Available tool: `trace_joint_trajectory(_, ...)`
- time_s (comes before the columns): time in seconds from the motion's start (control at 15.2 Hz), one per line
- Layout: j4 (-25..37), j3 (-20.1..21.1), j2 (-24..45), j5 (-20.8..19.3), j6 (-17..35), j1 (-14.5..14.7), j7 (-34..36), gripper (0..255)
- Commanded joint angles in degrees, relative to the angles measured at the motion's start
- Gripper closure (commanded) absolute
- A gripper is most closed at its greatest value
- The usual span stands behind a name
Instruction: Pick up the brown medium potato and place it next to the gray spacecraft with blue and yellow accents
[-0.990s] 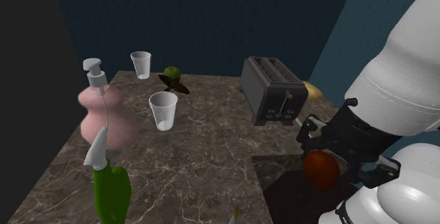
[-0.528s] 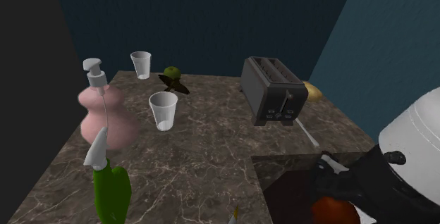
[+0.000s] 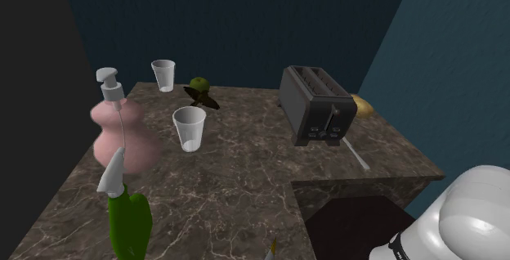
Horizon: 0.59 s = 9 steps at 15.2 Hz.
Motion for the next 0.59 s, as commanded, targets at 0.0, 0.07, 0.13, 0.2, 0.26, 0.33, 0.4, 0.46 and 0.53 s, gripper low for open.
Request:
trace_joint_trajectory(0.0,2.97,1.56,0.43,1.89,-0.81,-0.57,2.67,255)
trace_joint_trajectory(0.07,4.7,2.43,0.72,2.87,-1.2,-0.98,4.11,255)
trace_joint_trajectory(0.13,6.48,3.29,1.02,3.84,-1.57,-1.45,5.55,255)
trace_joint_trajectory(0.2,8.31,4.15,1.34,4.8,-1.93,-1.97,7.0,255)
trace_joint_trajectory(0.26,10.2,5.0,1.68,5.74,-2.26,-2.54,8.45,255)
trace_joint_trajectory(0.33,12.14,5.86,2.04,6.67,-2.58,-3.17,9.92,255)
trace_joint_trajectory(0.4,14.13,6.73,2.43,7.58,-2.87,-3.84,11.41,255)
trace_joint_trajectory(0.46,16.19,7.6,2.82,8.48,-3.16,-4.58,12.9,255)
trace_joint_trajectory(0.53,18.31,8.47,3.22,9.37,-3.44,-5.37,14.4,255)
